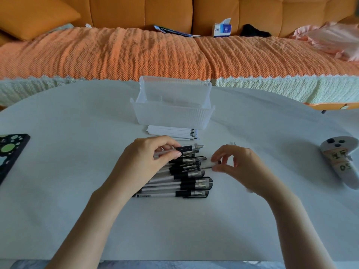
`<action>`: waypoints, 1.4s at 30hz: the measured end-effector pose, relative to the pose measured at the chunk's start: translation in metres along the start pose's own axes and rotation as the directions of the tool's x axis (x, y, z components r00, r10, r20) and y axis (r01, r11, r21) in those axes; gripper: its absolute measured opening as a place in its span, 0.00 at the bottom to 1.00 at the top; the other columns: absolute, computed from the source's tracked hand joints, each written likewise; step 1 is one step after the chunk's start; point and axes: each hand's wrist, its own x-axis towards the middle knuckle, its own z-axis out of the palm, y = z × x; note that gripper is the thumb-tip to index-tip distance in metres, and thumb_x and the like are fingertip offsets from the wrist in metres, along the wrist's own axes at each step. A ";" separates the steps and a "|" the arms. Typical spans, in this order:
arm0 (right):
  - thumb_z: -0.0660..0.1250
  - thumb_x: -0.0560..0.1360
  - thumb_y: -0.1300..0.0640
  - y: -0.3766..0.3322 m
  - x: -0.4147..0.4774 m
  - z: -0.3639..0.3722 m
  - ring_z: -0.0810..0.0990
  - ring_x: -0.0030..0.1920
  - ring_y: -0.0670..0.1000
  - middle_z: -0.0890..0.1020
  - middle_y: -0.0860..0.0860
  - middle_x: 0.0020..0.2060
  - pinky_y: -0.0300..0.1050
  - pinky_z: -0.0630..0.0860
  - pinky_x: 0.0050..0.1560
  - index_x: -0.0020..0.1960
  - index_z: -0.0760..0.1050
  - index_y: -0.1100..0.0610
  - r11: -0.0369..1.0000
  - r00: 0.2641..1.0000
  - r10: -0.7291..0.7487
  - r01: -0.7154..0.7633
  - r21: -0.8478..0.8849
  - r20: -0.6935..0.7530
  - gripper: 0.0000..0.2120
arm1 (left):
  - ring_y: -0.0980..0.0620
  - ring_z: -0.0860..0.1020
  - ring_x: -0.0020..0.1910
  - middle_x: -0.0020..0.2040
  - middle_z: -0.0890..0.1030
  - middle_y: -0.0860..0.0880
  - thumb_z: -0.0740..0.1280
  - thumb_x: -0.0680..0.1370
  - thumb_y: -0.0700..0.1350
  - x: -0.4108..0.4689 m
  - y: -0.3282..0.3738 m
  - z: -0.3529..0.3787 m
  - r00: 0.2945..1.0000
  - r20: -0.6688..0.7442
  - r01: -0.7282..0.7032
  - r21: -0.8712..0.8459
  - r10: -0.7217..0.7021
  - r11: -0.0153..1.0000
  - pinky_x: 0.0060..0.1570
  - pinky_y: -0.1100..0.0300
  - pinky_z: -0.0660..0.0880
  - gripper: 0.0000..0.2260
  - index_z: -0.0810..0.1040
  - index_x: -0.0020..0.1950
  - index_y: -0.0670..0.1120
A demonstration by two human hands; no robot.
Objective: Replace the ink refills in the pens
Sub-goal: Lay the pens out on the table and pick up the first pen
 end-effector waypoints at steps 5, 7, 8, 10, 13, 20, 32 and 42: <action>0.74 0.67 0.63 -0.006 -0.004 -0.015 0.77 0.35 0.45 0.80 0.45 0.33 0.36 0.71 0.39 0.40 0.78 0.51 0.976 0.992 0.029 -0.001 0.219 -0.124 0.09 | 0.63 0.78 0.44 0.40 0.81 0.60 0.72 0.71 0.51 0.000 -0.001 0.000 1.000 -0.005 -0.013 0.002 0.013 1.000 0.45 0.68 0.73 0.05 0.81 0.45 0.58; 0.73 0.68 0.63 -0.009 -0.004 -0.017 0.78 0.36 0.46 0.81 0.44 0.35 0.37 0.73 0.41 0.42 0.79 0.51 0.963 0.987 0.031 0.012 0.270 -0.155 0.08 | 0.63 0.78 0.44 0.40 0.81 0.60 0.73 0.70 0.51 0.000 0.000 0.000 1.000 -0.008 -0.017 0.005 0.017 1.000 0.45 0.67 0.73 0.05 0.82 0.45 0.58; 0.73 0.68 0.63 -0.010 -0.004 -0.017 0.78 0.36 0.46 0.81 0.44 0.35 0.38 0.74 0.42 0.42 0.79 0.51 0.956 0.986 0.030 0.018 0.293 -0.161 0.08 | 0.63 0.78 0.44 0.40 0.82 0.59 0.73 0.70 0.51 0.000 0.001 0.000 1.000 -0.010 -0.017 0.003 0.017 1.000 0.46 0.66 0.73 0.05 0.82 0.45 0.58; 0.73 0.68 0.63 -0.013 -0.004 -0.016 0.78 0.36 0.46 0.81 0.45 0.35 0.40 0.75 0.42 0.42 0.79 0.51 0.946 0.985 0.031 0.026 0.323 -0.168 0.08 | 0.63 0.78 0.44 0.40 0.82 0.59 0.73 0.70 0.51 -0.001 0.001 0.000 1.000 -0.009 -0.015 0.002 0.015 1.000 0.46 0.65 0.74 0.06 0.82 0.45 0.58; 0.73 0.68 0.63 -0.016 -0.004 -0.013 0.78 0.36 0.46 0.82 0.46 0.35 0.43 0.75 0.41 0.42 0.79 0.51 0.943 0.986 0.023 0.033 0.332 -0.164 0.08 | 0.62 0.78 0.44 0.40 0.82 0.59 0.73 0.70 0.50 0.000 0.002 0.001 1.000 -0.009 -0.012 0.003 0.012 1.000 0.46 0.65 0.73 0.06 0.82 0.46 0.57; 0.73 0.68 0.65 -0.025 0.000 -0.001 0.79 0.34 0.45 0.82 0.46 0.33 0.36 0.74 0.38 0.41 0.78 0.52 0.931 0.990 -0.013 0.063 0.361 -0.138 0.09 | 0.63 0.79 0.40 0.39 0.82 0.60 0.73 0.70 0.50 -0.001 0.008 0.008 1.000 0.011 -0.010 -0.045 0.010 0.999 0.46 0.62 0.74 0.05 0.83 0.46 0.55; 0.72 0.65 0.73 -0.024 0.003 0.012 0.79 0.31 0.49 0.83 0.56 0.31 0.37 0.75 0.36 0.38 0.79 0.57 0.809 0.988 0.030 0.065 0.585 -0.151 0.12 | 0.60 0.78 0.34 0.32 0.81 0.57 0.72 0.72 0.41 -0.001 0.009 0.010 0.997 -0.005 -0.075 -0.104 0.075 0.992 0.41 0.66 0.73 0.05 0.84 0.43 0.51; 0.74 0.68 0.64 -0.021 0.005 0.019 0.81 0.41 0.49 0.84 0.49 0.40 0.40 0.76 0.46 0.49 0.78 0.51 0.894 0.986 0.039 0.038 0.446 -0.164 0.13 | 0.64 0.77 0.39 0.38 0.81 0.61 0.71 0.72 0.50 0.008 0.007 -0.009 1.000 -0.024 0.005 0.059 -0.004 0.998 0.36 0.76 0.66 0.04 0.81 0.45 0.57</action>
